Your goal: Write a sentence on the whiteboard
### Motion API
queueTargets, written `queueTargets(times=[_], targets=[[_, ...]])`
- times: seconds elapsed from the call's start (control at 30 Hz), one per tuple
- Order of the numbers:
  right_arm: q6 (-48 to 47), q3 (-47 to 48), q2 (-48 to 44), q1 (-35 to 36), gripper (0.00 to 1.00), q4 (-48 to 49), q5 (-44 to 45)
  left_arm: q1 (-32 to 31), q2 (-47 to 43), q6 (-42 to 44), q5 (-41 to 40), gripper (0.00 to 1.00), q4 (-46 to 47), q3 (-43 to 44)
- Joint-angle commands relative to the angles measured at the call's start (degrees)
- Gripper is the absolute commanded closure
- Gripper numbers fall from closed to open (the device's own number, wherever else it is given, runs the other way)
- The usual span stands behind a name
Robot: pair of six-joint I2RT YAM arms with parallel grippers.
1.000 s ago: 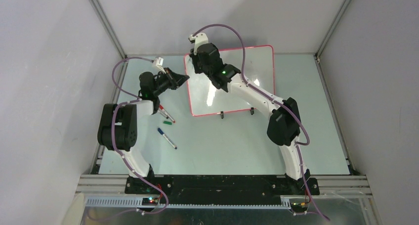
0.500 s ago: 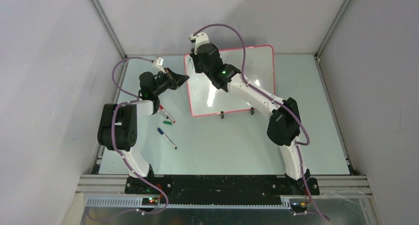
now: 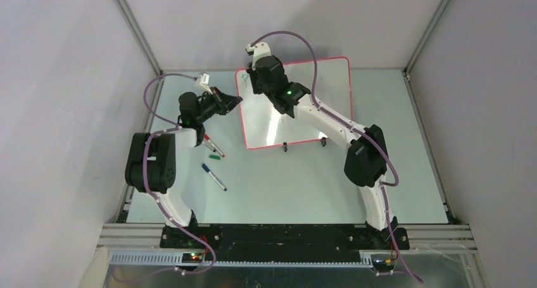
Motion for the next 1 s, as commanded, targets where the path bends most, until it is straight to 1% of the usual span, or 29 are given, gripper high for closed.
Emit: queueTargets(times=[0.0,0.43,0.97], targets=[[0.12,-1.62,-2.48,-0.99,1.0,-0.15,2.05,-0.95,-3.08,1.98,1.1,1.0,1.99,-0.27],[-0.43,-3.88,-3.59,-0.71,1.0,-0.05,-0.67,-1.14,-3.25,2.36,0.89,1.0,1.56,-0.12],[-1.16,-3.84,-3.51,-0.14,1.0,0.37,-3.33,-1.46,-3.35,2.68,1.14,1.0,1.6,-0.14]])
